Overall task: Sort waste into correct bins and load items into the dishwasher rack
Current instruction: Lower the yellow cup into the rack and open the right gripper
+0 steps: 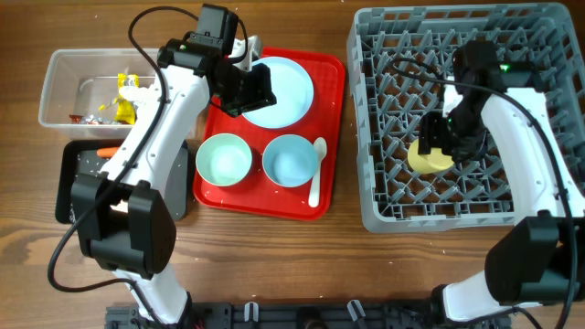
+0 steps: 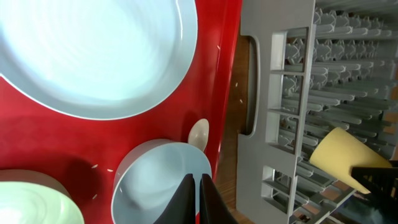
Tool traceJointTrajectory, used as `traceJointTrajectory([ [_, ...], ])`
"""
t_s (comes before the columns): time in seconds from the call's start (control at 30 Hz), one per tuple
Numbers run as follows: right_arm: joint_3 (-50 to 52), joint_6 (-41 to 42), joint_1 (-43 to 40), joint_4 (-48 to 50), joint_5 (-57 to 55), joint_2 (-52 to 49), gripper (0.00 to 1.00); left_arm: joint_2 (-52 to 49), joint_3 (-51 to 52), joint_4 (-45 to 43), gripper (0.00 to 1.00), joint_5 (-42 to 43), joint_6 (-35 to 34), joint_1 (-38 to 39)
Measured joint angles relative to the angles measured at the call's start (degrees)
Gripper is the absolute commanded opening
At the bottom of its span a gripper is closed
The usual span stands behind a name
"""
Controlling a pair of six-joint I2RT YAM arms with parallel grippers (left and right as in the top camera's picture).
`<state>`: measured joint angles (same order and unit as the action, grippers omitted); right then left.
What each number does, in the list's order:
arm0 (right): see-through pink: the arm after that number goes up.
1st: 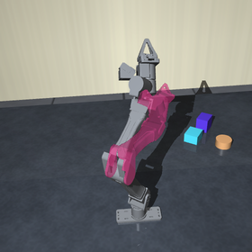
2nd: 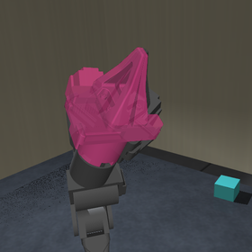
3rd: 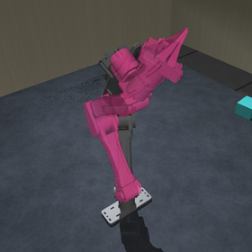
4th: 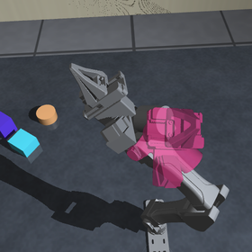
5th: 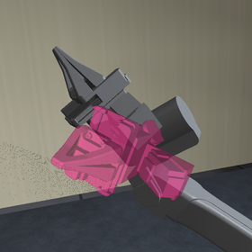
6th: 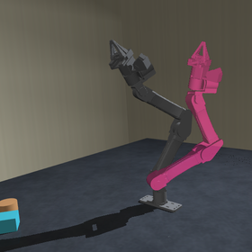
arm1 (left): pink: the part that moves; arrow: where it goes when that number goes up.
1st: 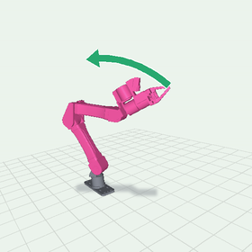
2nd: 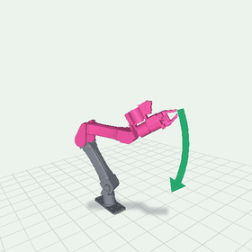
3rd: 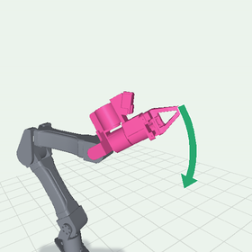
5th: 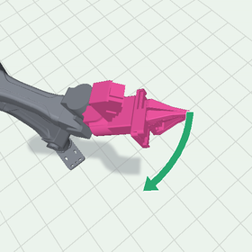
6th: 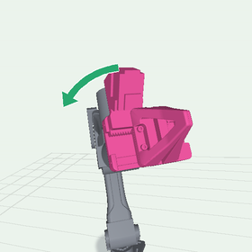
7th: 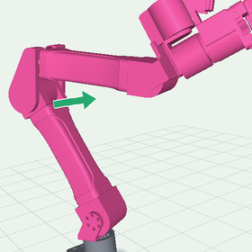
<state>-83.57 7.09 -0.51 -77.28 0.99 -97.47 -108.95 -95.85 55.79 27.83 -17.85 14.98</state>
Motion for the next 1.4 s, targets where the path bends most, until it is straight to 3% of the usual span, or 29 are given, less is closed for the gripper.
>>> traceJointTrajectory([
  [0.1,0.9,0.0,0.0,0.5,0.0,0.0,0.46,0.0,0.0,0.1,0.04,-0.6,0.0,0.0],
  [0.33,1.0,0.0,0.0,0.7,0.0,0.0,0.46,0.0,0.0,0.2,0.04,-1.5,0.0,0.0],
  [0.47,1.0,0.0,0.0,0.7,0.0,0.0,0.41,0.0,0.0,0.5,0.04,-1.5,0.0,0.0],
  [0.9,2.1,0.0,0.0,2.1,0.2,0.0,0.42,0.0,0.0,0.6,0.04,-1.9,0.0,0.0],
  [0.93,2.7,0.0,0.1,2.6,0.3,0.0,0.45,0.0,0.0,0.6,0.04,-1.9,0.0,0.0],
  [0.97,2.9,0.0,0.1,3.0,0.5,0.0,0.56,0.0,0.0,0.6,0.04,-1.9,0.0,0.0],
  [1.03,2.9,0.0,0.2,3.5,0.4,0.0,0.9,0.0,0.0,0.6,0.04,-2.1,0.0,0.0],
  [1.07,2.9,-0.1,0.2,3.7,0.4,0.0,1.0,0.0,0.0,0.6,0.04,-2.1,0.0,0.0],
  [1.4,-0.1,0.2,0.2,-1.2,0.1,-0.2,1.0,0.0,0.0,0.7,0.04,-2.5,0.0,0.0],
])
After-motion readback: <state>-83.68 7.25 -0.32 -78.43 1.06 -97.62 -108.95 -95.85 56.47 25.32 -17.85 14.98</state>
